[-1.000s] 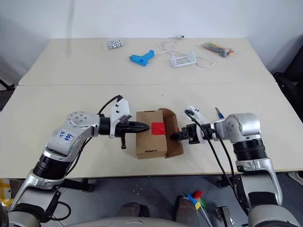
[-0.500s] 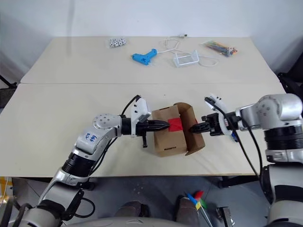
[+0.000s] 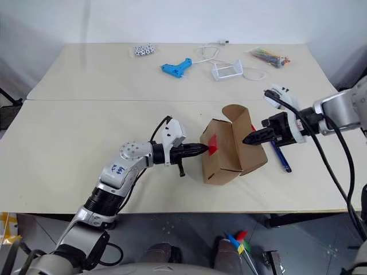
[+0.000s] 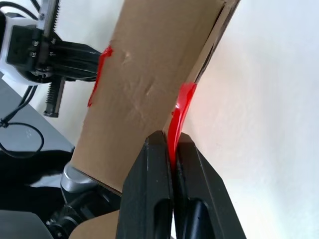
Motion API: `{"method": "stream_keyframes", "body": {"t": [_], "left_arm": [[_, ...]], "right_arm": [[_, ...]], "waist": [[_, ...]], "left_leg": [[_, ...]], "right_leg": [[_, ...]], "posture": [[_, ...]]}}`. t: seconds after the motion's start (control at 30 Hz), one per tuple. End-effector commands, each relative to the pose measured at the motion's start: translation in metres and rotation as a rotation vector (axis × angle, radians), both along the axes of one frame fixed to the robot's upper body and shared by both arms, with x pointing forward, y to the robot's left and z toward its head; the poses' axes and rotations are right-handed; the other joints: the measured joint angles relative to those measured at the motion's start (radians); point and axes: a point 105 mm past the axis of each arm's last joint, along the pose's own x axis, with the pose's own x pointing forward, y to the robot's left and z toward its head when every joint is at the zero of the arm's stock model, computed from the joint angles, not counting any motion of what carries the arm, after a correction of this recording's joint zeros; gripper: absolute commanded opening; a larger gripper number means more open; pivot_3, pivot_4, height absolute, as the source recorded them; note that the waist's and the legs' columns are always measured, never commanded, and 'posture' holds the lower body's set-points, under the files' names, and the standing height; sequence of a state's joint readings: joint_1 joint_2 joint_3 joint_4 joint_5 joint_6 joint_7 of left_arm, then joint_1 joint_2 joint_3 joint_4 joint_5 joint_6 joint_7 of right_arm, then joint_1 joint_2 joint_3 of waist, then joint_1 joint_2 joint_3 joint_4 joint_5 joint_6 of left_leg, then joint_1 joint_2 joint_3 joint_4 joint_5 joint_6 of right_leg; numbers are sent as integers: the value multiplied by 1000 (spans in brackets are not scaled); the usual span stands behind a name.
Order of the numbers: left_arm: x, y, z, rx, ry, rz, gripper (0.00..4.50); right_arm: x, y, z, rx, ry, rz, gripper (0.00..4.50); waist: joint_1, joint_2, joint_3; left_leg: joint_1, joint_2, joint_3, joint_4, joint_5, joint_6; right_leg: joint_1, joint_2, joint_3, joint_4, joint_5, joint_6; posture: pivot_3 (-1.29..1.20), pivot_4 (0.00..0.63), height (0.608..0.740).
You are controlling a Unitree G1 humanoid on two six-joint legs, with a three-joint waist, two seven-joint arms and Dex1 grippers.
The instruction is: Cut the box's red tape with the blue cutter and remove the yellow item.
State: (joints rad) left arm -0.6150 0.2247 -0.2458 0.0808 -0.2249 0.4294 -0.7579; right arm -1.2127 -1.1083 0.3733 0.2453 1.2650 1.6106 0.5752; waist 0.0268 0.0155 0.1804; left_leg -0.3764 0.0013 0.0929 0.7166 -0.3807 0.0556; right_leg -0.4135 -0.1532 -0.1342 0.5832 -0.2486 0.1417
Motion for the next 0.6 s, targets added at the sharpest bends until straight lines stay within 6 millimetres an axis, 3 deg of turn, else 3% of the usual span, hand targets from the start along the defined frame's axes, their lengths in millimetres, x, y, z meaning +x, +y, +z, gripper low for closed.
{"method": "stream_keyframes", "body": {"t": [0.03,0.2,0.43,0.6], "left_arm": [[-7,-9,8,-28,-31,-11,0],[-9,-6,5,-23,-13,9,0],[-10,6,3,-5,-11,36,0],[-8,12,6,29,-37,35,0]], "right_arm": [[-10,20,11,30,-9,98,32],[-3,23,3,-43,-28,60,32],[-8,24,-3,-69,-36,57,32],[-4,16,-4,-221,-140,16,32]], "waist": [[0,0,0],[-2,0,0],[-3,0,0],[-3,0,0]], "left_leg": [[-1,0,0,0,0,0],[-2,0,0,0,0,0],[-2,1,0,0,0,0],[-2,1,0,0,0,0]], "right_leg": [[-1,0,0,0,0,0],[-2,0,-2,0,0,0],[-2,1,-2,0,0,0],[-2,1,-2,0,0,0]], "posture": [[0,150,740],[0,150,740],[0,150,740],[0,150,740]]}}
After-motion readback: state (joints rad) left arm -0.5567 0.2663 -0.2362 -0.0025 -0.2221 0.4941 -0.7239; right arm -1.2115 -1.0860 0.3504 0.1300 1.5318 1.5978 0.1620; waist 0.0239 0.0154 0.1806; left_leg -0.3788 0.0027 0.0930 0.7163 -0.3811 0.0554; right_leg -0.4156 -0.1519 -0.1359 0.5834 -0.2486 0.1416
